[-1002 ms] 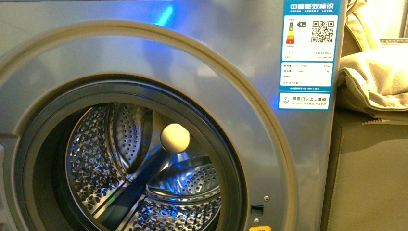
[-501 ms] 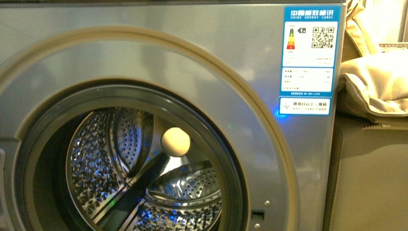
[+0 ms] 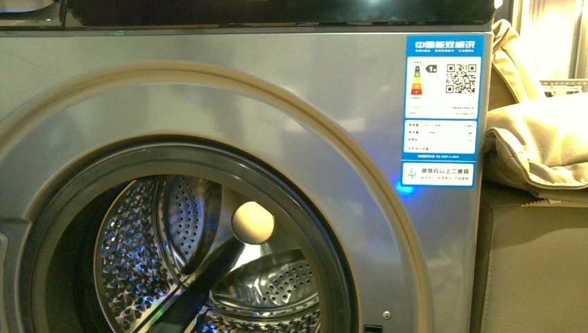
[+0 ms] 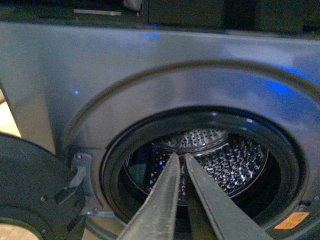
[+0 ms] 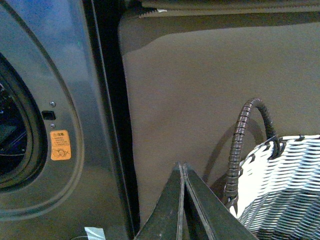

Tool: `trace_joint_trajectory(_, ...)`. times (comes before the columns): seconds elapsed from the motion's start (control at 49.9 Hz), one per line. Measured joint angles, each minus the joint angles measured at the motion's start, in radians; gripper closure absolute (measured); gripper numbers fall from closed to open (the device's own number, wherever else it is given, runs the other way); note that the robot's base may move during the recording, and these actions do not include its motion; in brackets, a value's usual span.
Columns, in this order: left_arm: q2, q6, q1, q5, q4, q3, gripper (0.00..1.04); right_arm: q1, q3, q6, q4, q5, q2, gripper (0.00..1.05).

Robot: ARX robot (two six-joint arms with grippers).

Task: Collect clothes from washing machine

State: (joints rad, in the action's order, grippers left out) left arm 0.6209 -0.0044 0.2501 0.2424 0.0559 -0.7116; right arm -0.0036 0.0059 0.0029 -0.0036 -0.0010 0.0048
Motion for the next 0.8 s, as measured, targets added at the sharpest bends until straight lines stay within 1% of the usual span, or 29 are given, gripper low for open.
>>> trace_joint_trajectory(0.02, -0.016, 0.000, -0.010, -0.010, -0.012, 0.030, 1.02, 0.000, 0.000, 0.000, 0.000, -0.001, 0.000, 1.02)
trace_joint_trajectory(0.04, -0.022, -0.001, -0.014, -0.016, -0.018, 0.044, 1.02, 0.000, 0.000, 0.000, 0.000, -0.002, 0.000, 1.02)
trace_joint_trajectory(0.08, -0.045, 0.001, -0.031, -0.039, -0.040, 0.097, 1.01, 0.000, 0.000, 0.000, 0.000, -0.001, 0.000, 1.02)
trace_joint_trajectory(0.16, -0.082, 0.001, -0.055, -0.065, -0.071, 0.180, 1.01, 0.000, 0.000, 0.000, 0.000, 0.000, 0.000, 1.02)
trace_joint_trajectory(0.381, -0.179, 0.000, -0.122, -0.117, -0.136, 0.356, 1.01, 0.000, 0.000, 0.000, 0.000, 0.000, 0.000, 1.02)
trace_joint_trajectory(0.401, -0.192, 0.000, -0.129, -0.127, -0.143, 0.377, 1.01, 0.000, 0.000, 0.000, 0.000, 0.000, 0.000, 1.02)
trace_joint_trajectory(0.481, -0.223, 0.001, -0.194, -0.225, -0.153, 0.420, 1.01, 0.000, 0.000, 0.000, 0.000, 0.000, 0.000, 1.02)
trace_joint_trajectory(0.501, -0.232, 0.001, -0.210, -0.232, -0.156, 0.431, 1.01, 0.000, 0.000, 0.000, 0.000, 0.000, 0.000, 1.02)
trace_joint_trajectory(0.561, -0.257, 0.001, -0.238, -0.238, -0.166, 0.460, 1.01, 0.000, 0.000, 0.000, 0.000, 0.000, 0.000, 1.02)
trace_joint_trajectory(0.621, -0.274, 0.000, -0.248, -0.234, -0.174, 0.480, 1.01, 0.000, 0.000, 0.000, 0.000, 0.000, 0.000, 1.02)
trace_joint_trajectory(0.801, -0.324, 0.000, -0.248, -0.243, -0.182, 0.551, 1.01, 0.000, 0.000, 0.000, 0.000, 0.000, 0.000, 1.02)
